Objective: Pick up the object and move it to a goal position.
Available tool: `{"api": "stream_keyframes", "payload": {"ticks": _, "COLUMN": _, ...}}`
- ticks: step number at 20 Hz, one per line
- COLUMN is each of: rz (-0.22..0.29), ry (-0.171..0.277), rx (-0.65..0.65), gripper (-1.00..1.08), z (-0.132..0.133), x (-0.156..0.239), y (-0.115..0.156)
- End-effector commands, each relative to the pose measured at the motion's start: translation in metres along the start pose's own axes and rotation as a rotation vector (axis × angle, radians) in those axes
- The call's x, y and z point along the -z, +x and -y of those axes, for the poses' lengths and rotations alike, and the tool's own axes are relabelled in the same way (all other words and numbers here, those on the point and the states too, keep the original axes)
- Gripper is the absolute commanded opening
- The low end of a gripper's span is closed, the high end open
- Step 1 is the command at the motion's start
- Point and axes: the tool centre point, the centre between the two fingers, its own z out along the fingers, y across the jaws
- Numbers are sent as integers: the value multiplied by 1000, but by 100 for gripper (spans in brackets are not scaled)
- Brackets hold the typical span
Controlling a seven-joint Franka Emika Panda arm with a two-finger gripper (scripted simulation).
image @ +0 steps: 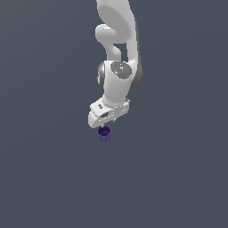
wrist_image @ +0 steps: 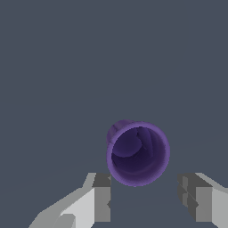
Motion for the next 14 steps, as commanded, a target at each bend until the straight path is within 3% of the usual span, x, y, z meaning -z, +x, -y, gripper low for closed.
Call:
{"api": "stream_keyframes", "payload": {"ticks": 1, "rz": 12, "ry": -18, "rx": 98, "gripper": 28, "z": 1, "x": -5, "y": -4}}
{"api": "stream_keyframes", "payload": {"ticks": 14, "rz": 77, "ry": -81, "rx": 571, "gripper": 28, "z": 8, "x": -31, "y": -24}}
